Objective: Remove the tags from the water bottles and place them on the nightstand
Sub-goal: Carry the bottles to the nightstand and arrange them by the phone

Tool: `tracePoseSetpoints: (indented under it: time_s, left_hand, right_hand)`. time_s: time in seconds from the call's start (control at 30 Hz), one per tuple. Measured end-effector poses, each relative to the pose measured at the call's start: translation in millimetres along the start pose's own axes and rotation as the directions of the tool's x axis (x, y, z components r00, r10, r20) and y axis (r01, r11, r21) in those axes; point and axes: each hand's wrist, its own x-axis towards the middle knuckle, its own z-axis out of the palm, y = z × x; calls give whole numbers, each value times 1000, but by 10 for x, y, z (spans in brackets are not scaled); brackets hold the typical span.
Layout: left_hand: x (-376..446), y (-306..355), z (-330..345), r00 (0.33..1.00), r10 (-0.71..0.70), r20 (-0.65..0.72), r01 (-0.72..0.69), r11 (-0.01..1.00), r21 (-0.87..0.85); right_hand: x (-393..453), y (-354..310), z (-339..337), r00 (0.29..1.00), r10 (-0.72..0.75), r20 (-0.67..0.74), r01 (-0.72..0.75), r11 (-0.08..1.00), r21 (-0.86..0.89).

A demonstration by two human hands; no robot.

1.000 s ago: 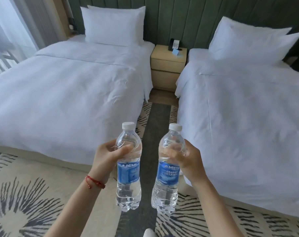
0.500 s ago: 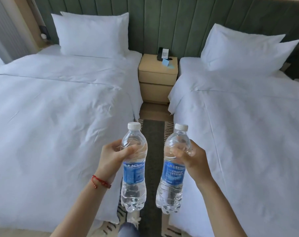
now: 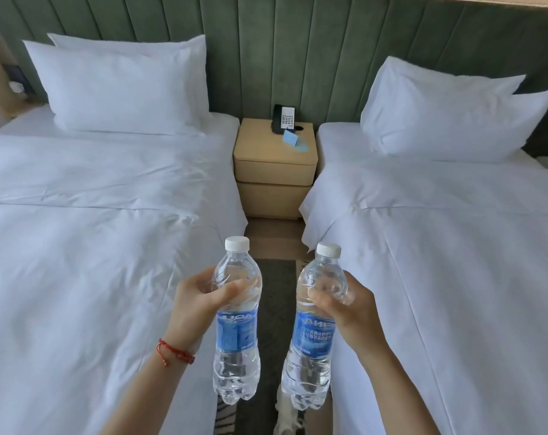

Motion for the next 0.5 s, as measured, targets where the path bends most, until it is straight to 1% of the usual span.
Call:
tracePoseSetpoints:
  time_s: [0.17,0.37,0.5]
  left_hand:
    - [1126,-115,231,1000,9,0,-9,1000,-6]
    - [2435,-17,551,999,15,-38,-16,1000,-19]
    - [3204,24,665,999,1,-51,-2,1000,-21]
  right_hand:
    - [1170,116,-75,999,-38,14,37,999,14]
    - [2626,83,-231,997,-47,60,46,999,13]
    - [3472,78,-212,995,-36,88,34,999,30]
